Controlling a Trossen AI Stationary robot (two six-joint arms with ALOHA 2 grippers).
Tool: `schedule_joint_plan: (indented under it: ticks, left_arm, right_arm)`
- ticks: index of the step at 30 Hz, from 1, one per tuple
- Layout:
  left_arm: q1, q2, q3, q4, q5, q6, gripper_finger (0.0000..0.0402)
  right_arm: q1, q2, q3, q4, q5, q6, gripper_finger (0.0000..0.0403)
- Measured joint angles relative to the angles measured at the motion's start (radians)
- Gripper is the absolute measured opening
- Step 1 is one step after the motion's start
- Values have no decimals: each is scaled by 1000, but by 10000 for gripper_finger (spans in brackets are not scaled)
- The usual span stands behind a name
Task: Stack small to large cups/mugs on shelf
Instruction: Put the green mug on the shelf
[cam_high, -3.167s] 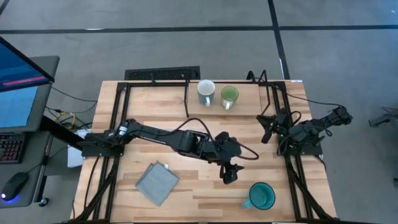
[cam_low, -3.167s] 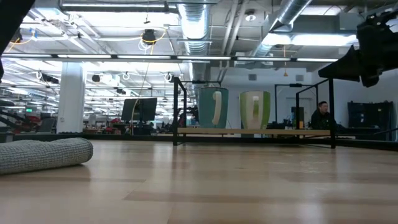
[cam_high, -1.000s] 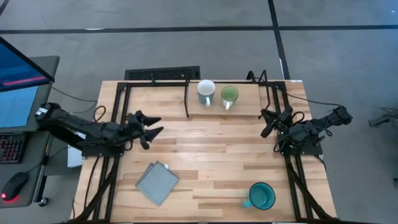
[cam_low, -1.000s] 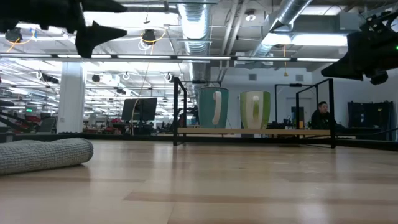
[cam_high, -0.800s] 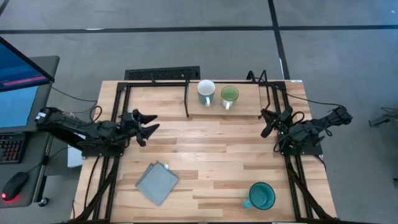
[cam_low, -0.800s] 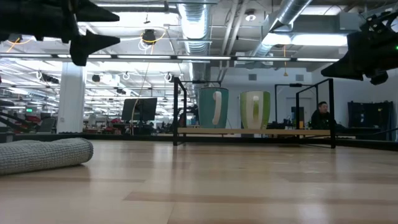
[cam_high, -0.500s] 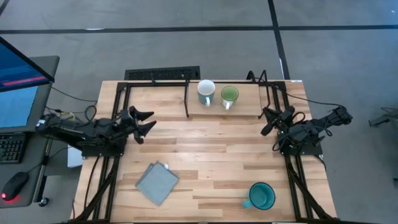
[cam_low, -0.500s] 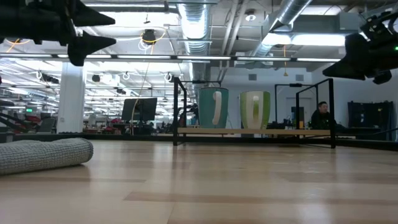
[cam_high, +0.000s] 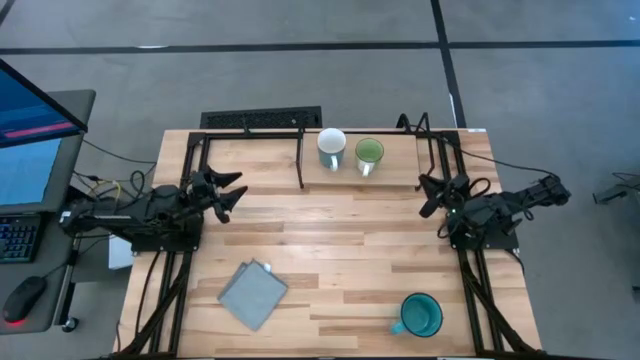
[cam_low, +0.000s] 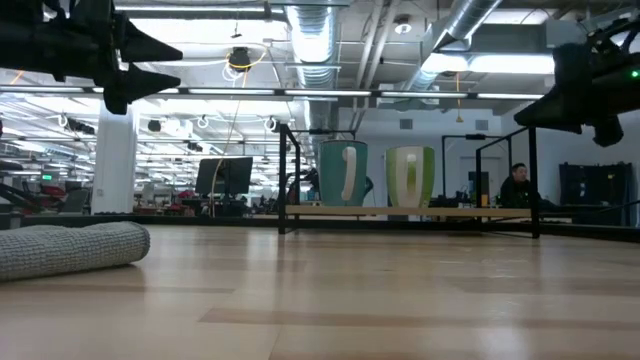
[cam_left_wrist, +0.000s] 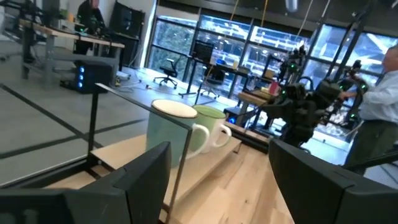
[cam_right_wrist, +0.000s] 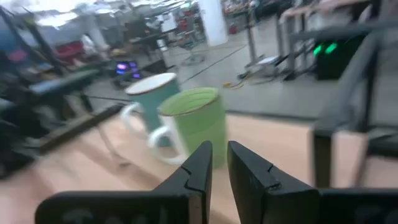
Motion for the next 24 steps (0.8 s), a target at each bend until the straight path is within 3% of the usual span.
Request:
schedule_joint_plan:
  ticks: [5, 11, 18, 24]
  left_arm:
    - [9, -3, 0, -13, 3, 9, 261]
    - [9, -3, 0, -15, 70, 9, 261]
    - [9, -3, 0, -50, 76, -8, 261]
    - [9, -3, 0, -71, 74, -26, 261]
  right_arm:
    - [-57, 0, 0, 92, -196, 21, 74]
    - [-105, 27, 0, 255, -401, -140, 74]
    - [-157, 190, 1, 342, -448, -145, 74]
    - [-218, 396, 79, 345, -480, -121, 74]
